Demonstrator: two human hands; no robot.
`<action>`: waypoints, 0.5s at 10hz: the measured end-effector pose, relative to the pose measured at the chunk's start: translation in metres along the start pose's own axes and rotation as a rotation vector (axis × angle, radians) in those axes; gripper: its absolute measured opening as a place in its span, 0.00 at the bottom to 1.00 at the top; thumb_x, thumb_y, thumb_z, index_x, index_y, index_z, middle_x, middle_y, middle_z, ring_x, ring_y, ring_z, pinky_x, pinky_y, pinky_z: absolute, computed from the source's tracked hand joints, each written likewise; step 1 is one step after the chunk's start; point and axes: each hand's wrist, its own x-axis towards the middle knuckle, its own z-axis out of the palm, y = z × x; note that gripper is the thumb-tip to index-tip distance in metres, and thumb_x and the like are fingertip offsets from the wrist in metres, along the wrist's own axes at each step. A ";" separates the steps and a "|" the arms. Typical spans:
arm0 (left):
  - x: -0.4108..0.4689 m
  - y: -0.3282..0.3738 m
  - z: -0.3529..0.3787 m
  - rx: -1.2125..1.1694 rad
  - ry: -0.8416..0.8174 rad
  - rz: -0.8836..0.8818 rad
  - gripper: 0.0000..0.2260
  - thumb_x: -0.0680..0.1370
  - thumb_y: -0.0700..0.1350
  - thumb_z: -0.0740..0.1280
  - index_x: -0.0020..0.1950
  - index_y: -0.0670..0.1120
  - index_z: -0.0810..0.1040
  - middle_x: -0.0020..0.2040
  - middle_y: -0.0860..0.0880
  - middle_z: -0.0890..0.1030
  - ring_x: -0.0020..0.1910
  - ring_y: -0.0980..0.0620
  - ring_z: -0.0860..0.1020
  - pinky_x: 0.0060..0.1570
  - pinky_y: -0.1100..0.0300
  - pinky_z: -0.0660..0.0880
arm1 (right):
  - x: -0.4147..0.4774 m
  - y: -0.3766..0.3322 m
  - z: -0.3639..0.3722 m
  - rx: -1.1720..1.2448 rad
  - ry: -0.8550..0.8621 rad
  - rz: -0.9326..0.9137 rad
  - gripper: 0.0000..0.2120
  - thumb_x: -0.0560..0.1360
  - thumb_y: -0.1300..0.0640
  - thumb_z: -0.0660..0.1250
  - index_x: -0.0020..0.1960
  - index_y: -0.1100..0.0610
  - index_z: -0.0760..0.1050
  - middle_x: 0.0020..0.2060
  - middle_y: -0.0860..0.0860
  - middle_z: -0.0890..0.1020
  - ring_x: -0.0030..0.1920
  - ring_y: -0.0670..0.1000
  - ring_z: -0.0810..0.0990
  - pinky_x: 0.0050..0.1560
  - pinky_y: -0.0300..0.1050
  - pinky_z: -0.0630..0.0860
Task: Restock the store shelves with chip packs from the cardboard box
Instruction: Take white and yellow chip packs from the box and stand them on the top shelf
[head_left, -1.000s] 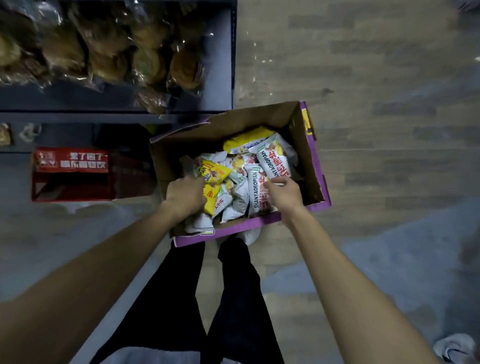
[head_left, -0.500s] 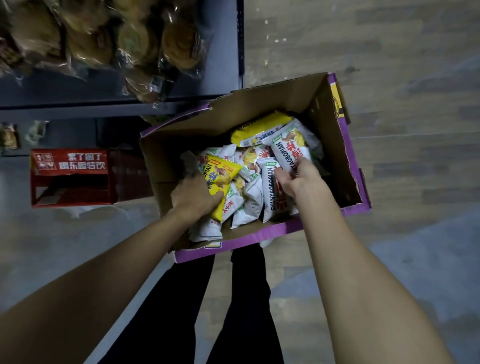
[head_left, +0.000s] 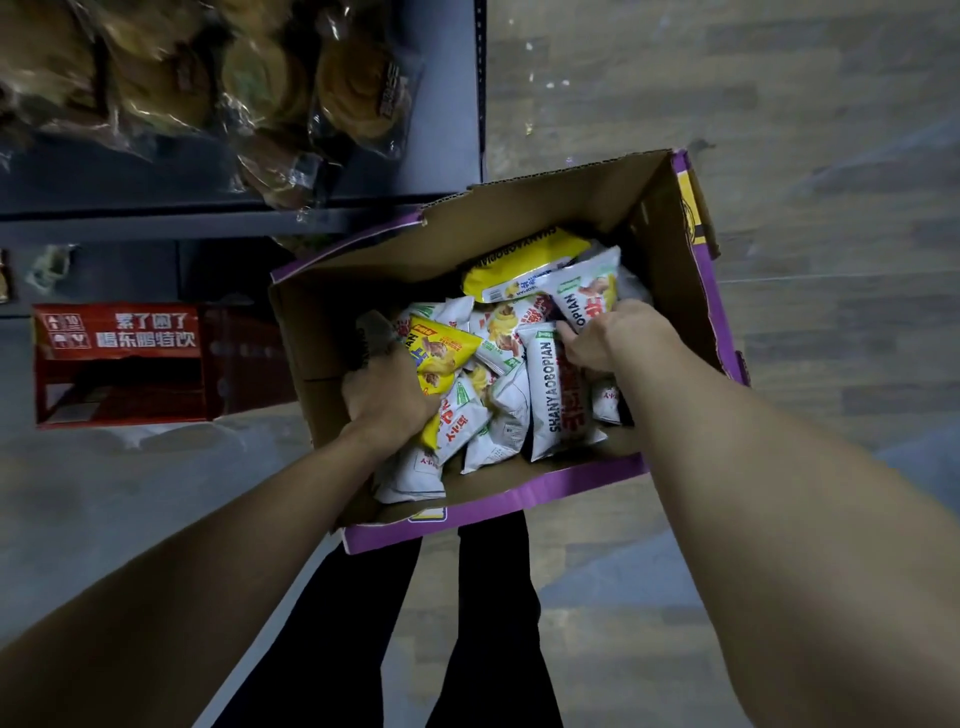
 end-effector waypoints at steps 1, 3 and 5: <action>0.000 -0.003 -0.007 0.033 -0.008 0.022 0.39 0.72 0.57 0.72 0.74 0.43 0.56 0.63 0.39 0.75 0.58 0.37 0.76 0.54 0.49 0.72 | -0.010 0.001 0.005 -0.164 0.060 -0.153 0.23 0.85 0.49 0.45 0.79 0.51 0.52 0.71 0.57 0.69 0.70 0.57 0.68 0.68 0.47 0.66; -0.005 0.005 -0.025 0.090 0.041 0.185 0.25 0.74 0.49 0.71 0.68 0.49 0.66 0.58 0.41 0.77 0.54 0.36 0.77 0.45 0.51 0.73 | -0.016 0.004 0.037 0.920 0.105 0.210 0.25 0.80 0.63 0.58 0.75 0.58 0.56 0.68 0.55 0.67 0.66 0.59 0.72 0.59 0.47 0.72; 0.002 0.015 -0.026 0.258 0.212 0.441 0.19 0.72 0.37 0.66 0.62 0.48 0.72 0.53 0.44 0.76 0.51 0.39 0.76 0.32 0.55 0.66 | -0.011 0.018 0.038 -0.080 0.321 -0.169 0.27 0.80 0.60 0.62 0.75 0.56 0.53 0.71 0.62 0.60 0.68 0.64 0.65 0.59 0.54 0.72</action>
